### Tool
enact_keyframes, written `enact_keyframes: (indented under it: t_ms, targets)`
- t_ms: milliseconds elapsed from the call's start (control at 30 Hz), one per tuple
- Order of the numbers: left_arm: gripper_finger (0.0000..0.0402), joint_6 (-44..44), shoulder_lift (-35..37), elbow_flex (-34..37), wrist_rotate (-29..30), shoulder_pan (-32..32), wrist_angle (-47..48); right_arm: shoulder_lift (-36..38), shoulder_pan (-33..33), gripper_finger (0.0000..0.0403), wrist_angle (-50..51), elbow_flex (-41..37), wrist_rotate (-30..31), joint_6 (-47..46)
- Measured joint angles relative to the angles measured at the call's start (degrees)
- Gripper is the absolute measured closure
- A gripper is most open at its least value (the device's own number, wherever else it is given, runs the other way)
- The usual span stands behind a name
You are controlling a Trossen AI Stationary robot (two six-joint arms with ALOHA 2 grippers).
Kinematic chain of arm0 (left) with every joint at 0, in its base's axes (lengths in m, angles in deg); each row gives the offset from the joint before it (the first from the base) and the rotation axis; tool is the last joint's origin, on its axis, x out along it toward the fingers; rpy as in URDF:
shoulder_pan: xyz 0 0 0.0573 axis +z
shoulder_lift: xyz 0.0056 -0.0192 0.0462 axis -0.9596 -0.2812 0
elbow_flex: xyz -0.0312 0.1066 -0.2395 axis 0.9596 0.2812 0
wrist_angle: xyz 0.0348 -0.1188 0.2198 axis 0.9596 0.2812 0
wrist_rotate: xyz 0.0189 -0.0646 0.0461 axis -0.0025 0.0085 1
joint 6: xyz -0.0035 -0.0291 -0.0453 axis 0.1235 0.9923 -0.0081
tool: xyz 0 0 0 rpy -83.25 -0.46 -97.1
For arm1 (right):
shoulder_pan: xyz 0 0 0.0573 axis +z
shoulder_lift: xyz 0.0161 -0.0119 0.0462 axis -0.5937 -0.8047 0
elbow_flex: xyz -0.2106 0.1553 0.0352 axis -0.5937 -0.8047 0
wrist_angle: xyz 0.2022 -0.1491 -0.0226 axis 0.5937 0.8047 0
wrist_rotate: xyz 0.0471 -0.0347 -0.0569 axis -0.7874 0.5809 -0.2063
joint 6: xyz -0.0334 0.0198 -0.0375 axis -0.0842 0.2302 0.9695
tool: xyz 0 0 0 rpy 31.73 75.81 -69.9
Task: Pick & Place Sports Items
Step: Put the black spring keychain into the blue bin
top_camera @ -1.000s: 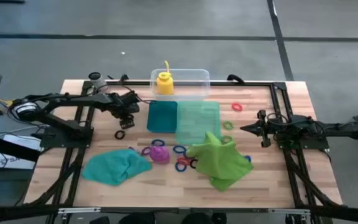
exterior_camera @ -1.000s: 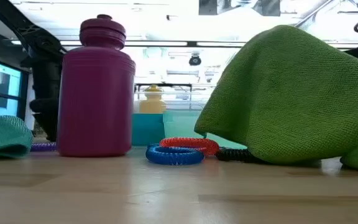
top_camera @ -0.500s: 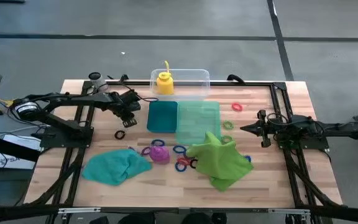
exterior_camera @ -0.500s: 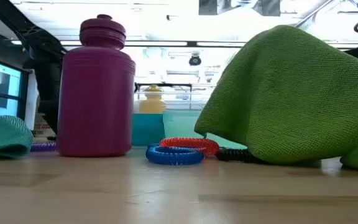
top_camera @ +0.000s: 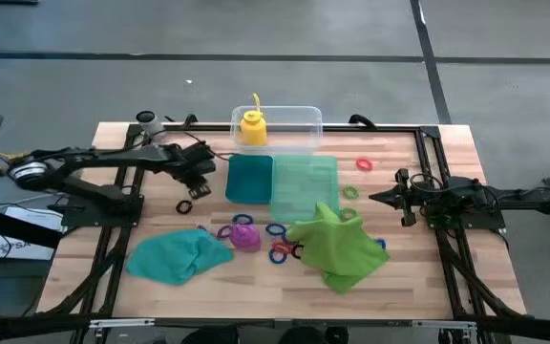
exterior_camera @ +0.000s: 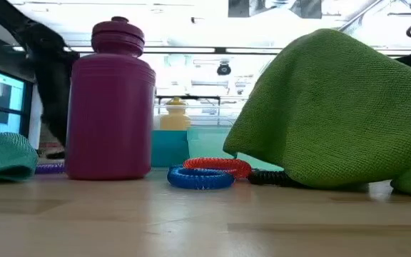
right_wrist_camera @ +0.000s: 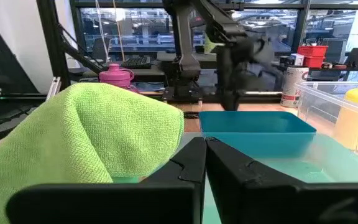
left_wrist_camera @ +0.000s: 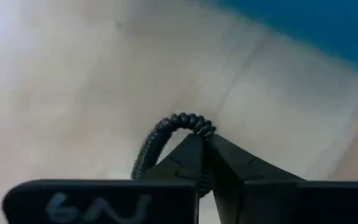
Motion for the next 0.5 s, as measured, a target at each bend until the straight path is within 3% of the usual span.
enact_keyframes:
  t_ms: [300, 500]
  targets:
    - [0.04, 3.58, 7.41, -2.11, 0.4, -5.26, -1.74, 0.0, 0.0, 0.0402, 0.0, 0.0, 0.0, 0.0]
    - [0.04, 4.67, 9.9, -3.01, 0.74, -8.64, -8.45, 0.0, -0.01, 0.0402, 0.0, 0.0, 0.0, 0.0]
